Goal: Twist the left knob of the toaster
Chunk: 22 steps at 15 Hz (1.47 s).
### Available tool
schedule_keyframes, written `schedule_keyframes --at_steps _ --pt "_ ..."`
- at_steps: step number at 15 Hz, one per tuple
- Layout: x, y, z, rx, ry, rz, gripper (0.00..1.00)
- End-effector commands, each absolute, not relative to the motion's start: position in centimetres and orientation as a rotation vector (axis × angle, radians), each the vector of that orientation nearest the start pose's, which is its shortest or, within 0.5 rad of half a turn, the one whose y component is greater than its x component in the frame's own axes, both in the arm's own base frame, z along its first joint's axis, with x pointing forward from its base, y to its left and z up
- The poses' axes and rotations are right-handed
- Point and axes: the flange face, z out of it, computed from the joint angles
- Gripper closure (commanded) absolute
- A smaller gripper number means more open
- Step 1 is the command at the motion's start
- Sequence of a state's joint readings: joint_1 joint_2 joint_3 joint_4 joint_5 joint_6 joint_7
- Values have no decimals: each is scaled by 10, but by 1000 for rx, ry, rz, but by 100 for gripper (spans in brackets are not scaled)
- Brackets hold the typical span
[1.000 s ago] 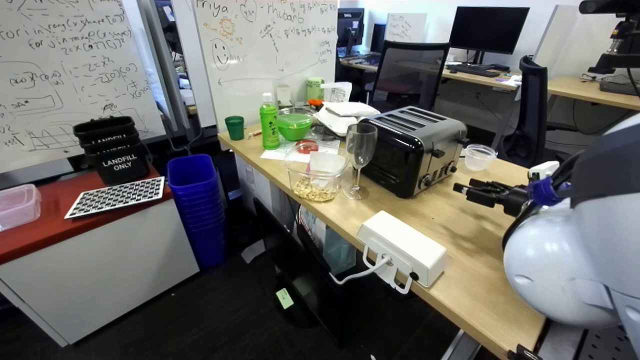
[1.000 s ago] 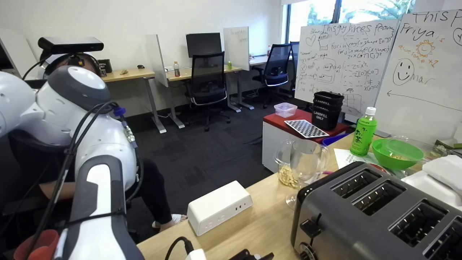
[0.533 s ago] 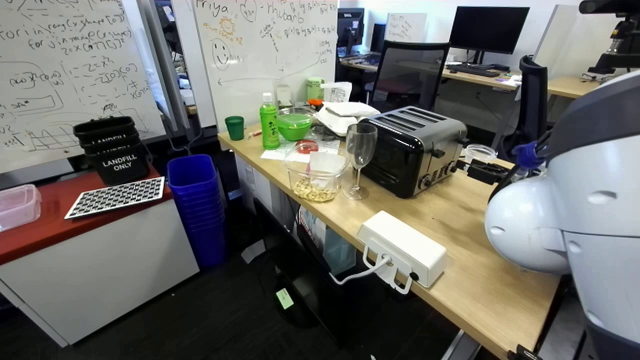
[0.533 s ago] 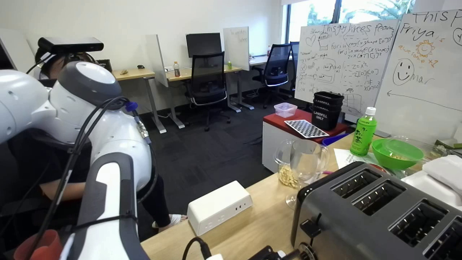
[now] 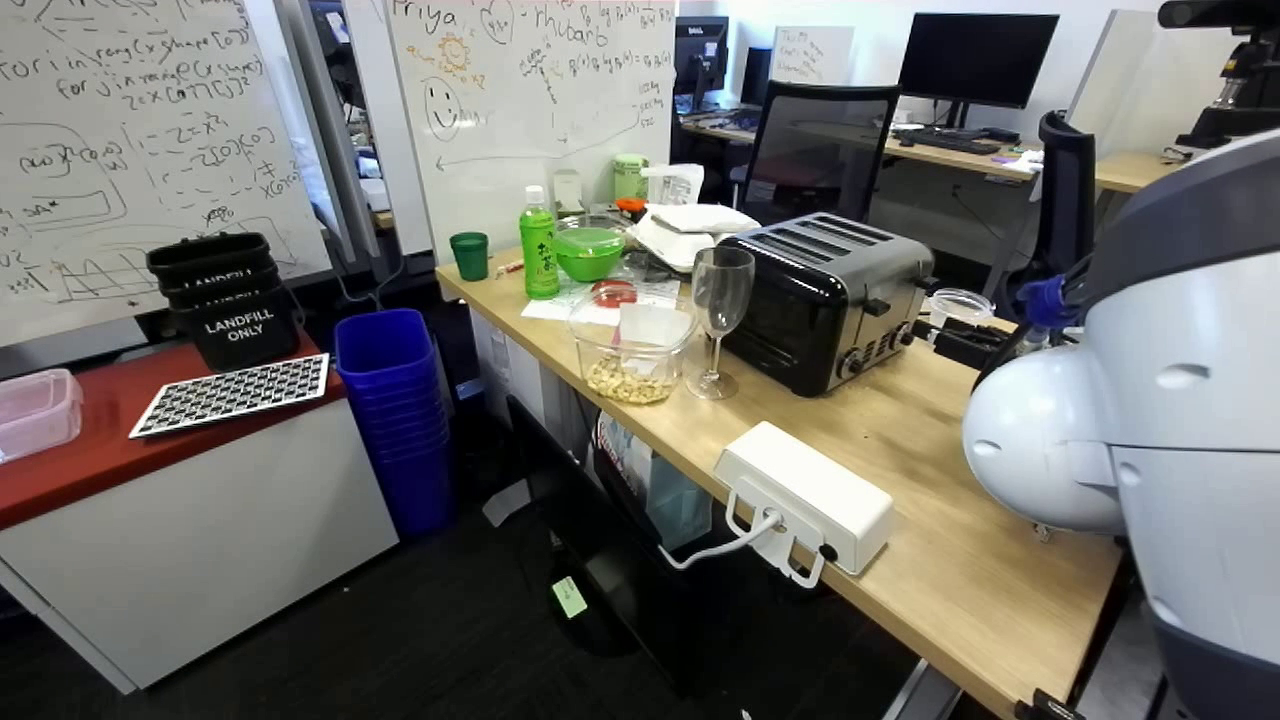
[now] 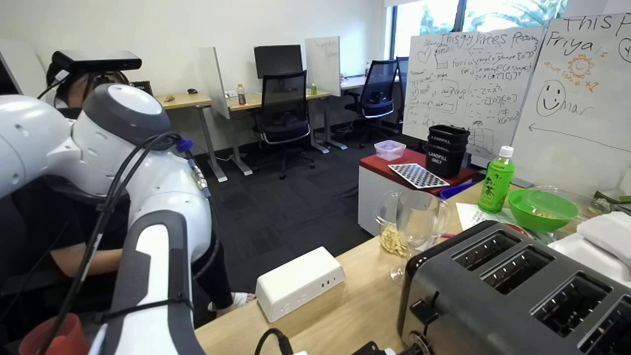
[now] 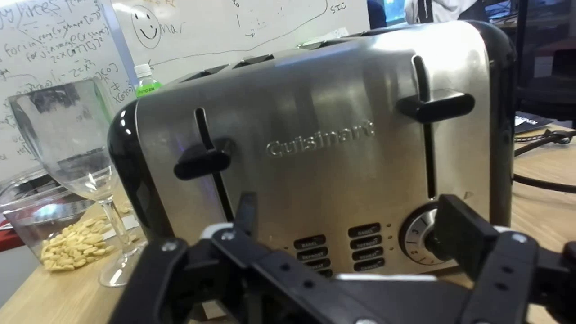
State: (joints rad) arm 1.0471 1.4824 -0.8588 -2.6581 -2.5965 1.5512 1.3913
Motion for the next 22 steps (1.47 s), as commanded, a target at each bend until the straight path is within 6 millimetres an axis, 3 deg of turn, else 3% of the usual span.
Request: schedule_keyframes --at_steps 1,5,22 --pt "331 -184 67 182 1652 6 0" --pt "331 -169 59 102 1688 -43 0" --pt "335 -170 64 102 1679 -70 0"
